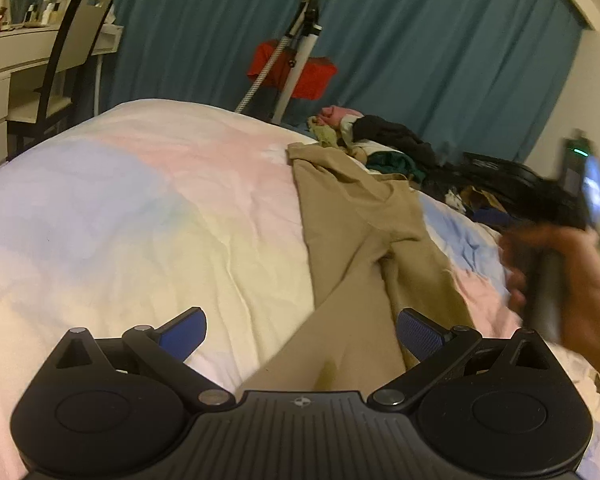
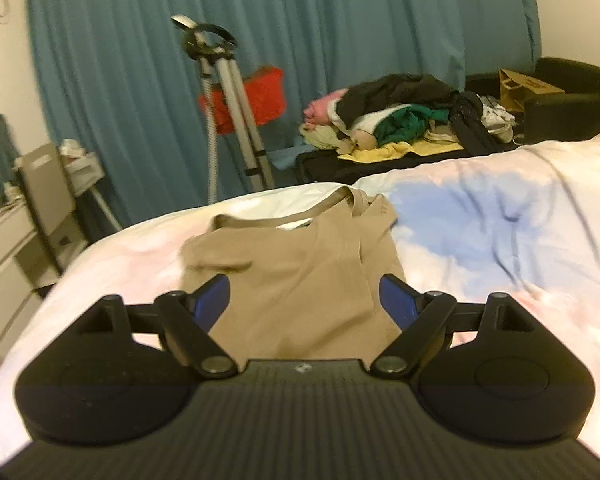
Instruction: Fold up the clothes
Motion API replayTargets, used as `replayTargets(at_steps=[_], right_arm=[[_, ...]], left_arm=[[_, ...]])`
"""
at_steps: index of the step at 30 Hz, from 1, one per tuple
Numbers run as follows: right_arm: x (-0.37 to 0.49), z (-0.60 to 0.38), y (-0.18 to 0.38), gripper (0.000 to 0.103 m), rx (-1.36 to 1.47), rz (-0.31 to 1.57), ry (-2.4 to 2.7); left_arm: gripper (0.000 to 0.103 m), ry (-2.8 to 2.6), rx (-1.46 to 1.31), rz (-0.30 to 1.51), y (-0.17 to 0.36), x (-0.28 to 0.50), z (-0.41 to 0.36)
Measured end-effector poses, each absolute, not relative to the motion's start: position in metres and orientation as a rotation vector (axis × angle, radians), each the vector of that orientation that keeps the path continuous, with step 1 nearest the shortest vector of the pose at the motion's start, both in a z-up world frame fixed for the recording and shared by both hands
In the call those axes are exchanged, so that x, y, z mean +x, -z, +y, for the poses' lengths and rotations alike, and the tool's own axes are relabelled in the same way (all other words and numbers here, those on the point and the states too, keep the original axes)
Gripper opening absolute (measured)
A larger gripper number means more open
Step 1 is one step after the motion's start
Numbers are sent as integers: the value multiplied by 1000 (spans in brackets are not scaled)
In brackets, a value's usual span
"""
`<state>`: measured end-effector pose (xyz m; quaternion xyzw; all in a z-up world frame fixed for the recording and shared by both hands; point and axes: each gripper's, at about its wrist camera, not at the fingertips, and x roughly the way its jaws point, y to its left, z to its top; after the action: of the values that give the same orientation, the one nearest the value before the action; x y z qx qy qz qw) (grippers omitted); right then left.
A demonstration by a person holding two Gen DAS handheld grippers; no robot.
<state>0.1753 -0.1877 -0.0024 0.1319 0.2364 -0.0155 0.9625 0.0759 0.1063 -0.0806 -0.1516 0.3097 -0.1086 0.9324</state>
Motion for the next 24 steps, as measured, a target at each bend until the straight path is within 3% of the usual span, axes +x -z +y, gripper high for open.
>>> replayTargets(at_steps=[9, 14, 20, 24], right_arm=[[18, -217, 20, 83, 194, 525, -63], [-3, -240, 41, 83, 275, 644, 12], [-16, -262, 44, 83, 396, 628, 72], [-25, -280, 55, 83, 521, 649, 107]], left_arm=[[103, 214, -364, 641, 48, 39, 133], [102, 115, -505, 807, 69, 47, 153], [91, -54, -677, 1025, 106, 61, 175], [74, -92, -709, 1074, 117, 62, 178]])
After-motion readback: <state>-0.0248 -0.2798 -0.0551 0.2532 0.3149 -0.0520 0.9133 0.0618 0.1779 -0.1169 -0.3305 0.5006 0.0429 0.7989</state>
